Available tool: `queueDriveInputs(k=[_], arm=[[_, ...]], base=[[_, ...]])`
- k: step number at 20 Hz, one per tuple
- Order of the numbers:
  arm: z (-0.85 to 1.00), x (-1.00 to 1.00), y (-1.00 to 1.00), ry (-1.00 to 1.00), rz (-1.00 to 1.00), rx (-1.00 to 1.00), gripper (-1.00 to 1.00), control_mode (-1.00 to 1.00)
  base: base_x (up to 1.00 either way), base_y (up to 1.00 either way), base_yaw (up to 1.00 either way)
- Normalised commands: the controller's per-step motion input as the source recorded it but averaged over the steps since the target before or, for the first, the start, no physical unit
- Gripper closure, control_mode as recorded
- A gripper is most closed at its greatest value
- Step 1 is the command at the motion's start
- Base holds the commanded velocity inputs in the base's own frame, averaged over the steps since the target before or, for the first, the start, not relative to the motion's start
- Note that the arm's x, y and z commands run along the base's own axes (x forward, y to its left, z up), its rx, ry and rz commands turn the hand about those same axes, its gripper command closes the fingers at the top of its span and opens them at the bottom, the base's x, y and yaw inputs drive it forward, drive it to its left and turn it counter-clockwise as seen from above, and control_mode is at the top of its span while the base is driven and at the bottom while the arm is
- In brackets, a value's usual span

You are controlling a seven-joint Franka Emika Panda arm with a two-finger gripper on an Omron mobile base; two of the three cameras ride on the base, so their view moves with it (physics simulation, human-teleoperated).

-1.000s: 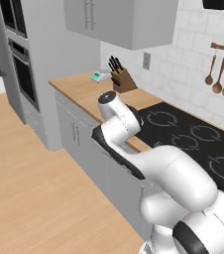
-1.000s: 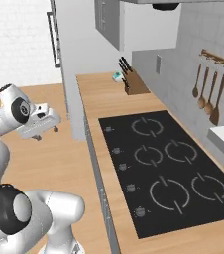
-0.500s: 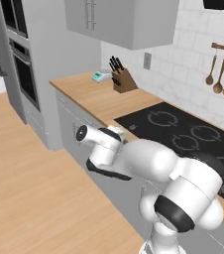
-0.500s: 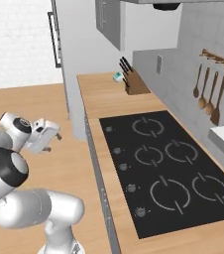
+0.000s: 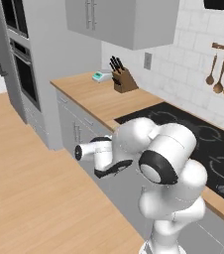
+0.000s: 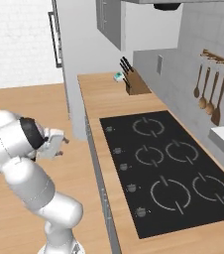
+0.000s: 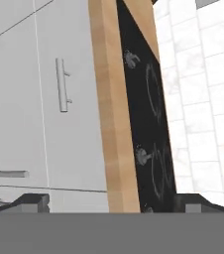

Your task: Take a straw from the drawer in front and place it inside the glass cup on the dining counter.

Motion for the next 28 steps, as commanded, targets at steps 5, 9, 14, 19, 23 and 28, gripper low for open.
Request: queueDriveInputs(k=[5, 9, 14, 19, 23, 28], arm=[[-0.51, 0.42, -0.28, -0.08, -0.03, -0.03, -1.0, -1.0], [-0.43, 0.57, -0.27, -0.01, -0.05, -0.01, -1.0, -1.0], [-0.42, 0.56, -0.27, 0.0, -0.05, -0.02, -1.0, -1.0], [-0.36, 0.54, -0.31, 0.0, -0.05, -0.03, -1.0, -1.0], [-0.28, 0.5, -0.43, 0.0, -0.03, -0.02, -1.0, -1.0], [-0.34, 0.43, -0.31, 0.0, -0.01, 0.0, -1.0, -1.0]], base=[[0.0, 0.0, 0.0], [0.0, 0.0, 0.0], [0.0, 0.0, 0.0], [0.0, 0.0, 0.0], [0.0, 0.0, 0.0], [0.0, 0.0, 0.0]])
